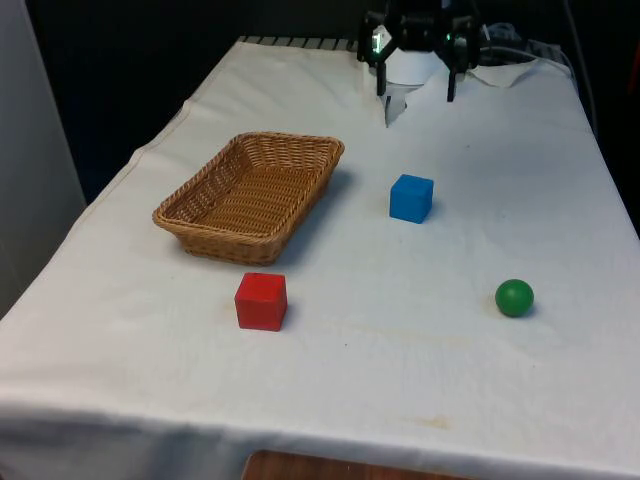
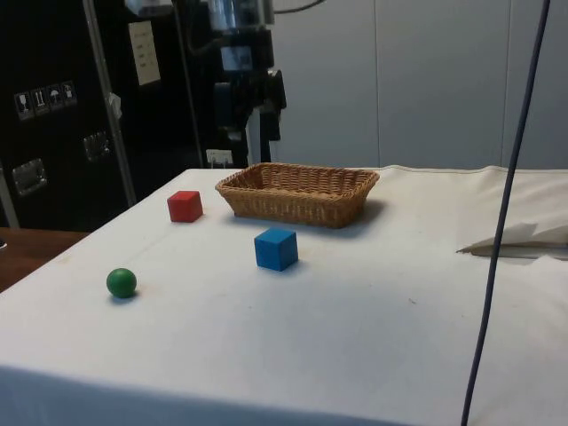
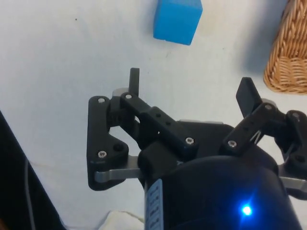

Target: Place all non-red objects into the basket.

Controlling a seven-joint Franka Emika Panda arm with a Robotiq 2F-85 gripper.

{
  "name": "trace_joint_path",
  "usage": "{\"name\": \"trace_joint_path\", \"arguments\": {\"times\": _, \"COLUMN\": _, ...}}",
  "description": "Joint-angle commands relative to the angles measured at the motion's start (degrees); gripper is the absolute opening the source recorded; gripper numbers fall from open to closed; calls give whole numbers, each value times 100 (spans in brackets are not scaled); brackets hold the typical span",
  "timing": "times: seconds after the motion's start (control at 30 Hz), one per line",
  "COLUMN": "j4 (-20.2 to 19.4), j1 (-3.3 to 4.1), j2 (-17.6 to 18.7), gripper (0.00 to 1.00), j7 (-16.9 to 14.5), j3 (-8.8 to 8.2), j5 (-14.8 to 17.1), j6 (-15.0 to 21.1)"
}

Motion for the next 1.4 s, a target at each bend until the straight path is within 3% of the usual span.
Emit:
{"name": "trace_joint_path", "arguments": {"times": 0.0, "j4": -74, "j1": -6, "j2": 6, "gripper": 100, "j7": -34, "j3": 6, "j5": 86, "j6": 143}}
{"name": "trace_joint_path", "arguments": {"times": 0.13, "j4": -241, "j1": -11, "j2": 63, "gripper": 100, "j7": -92, "j3": 11, "j5": 183, "j6": 418}}
{"name": "trace_joint_path", "arguments": {"times": 0.17, "j4": -223, "j1": -6, "j2": 52, "gripper": 100, "j7": -40, "j3": 0, "j5": 97, "j6": 344}}
{"name": "trace_joint_path", "arguments": {"times": 0.43, "j4": -464, "j1": -11, "j2": 298, "gripper": 100, "j7": -212, "j3": 34, "j5": 361, "j6": 951}}
{"name": "trace_joint_path", "arguments": {"times": 0.47, "j4": -418, "j1": -6, "j2": 292, "gripper": 100, "j7": -138, "j3": 6, "j5": 246, "j6": 842}}
{"name": "trace_joint_path", "arguments": {"times": 0.6, "j4": -567, "j1": -11, "j2": 407, "gripper": 100, "j7": -275, "j3": 52, "j5": 458, "j6": 1197}}
{"name": "trace_joint_path", "arguments": {"times": 0.7, "j4": -556, "j1": -6, "j2": 453, "gripper": 100, "j7": -218, "j3": 23, "j5": 378, "j6": 1180}}
{"name": "trace_joint_path", "arguments": {"times": 0.93, "j4": -710, "j1": -17, "j2": 567, "gripper": 100, "j7": -304, "j3": 80, "j5": 556, "j6": 1553}}
{"name": "trace_joint_path", "arguments": {"times": 0.97, "j4": -682, "j1": -6, "j2": 556, "gripper": 100, "j7": -229, "j3": 40, "j5": 430, "j6": 1444}}
{"name": "trace_joint_path", "arguments": {"times": 1.0, "j4": -728, "j1": -17, "j2": 602, "gripper": 100, "j7": -309, "j3": 86, "j5": 567, "j6": 1599}}
{"name": "trace_joint_path", "arguments": {"times": 1.13, "j4": -785, "j1": -29, "j2": 785, "gripper": 100, "j7": -315, "j3": 120, "j5": 596, "j6": 1868}}
{"name": "trace_joint_path", "arguments": {"times": 1.23, "j4": -768, "j1": -6, "j2": 877, "gripper": 100, "j7": -229, "j3": 74, "j5": 470, "j6": 1902}}
{"name": "trace_joint_path", "arguments": {"times": 1.27, "j4": -791, "j1": -34, "j2": 900, "gripper": 100, "j7": -315, "j3": 138, "j5": 607, "j6": 2005}}
{"name": "trace_joint_path", "arguments": {"times": 1.37, "j4": -796, "j1": -40, "j2": 1008, "gripper": 100, "j7": -309, "j3": 155, "j5": 625, "j6": 2126}}
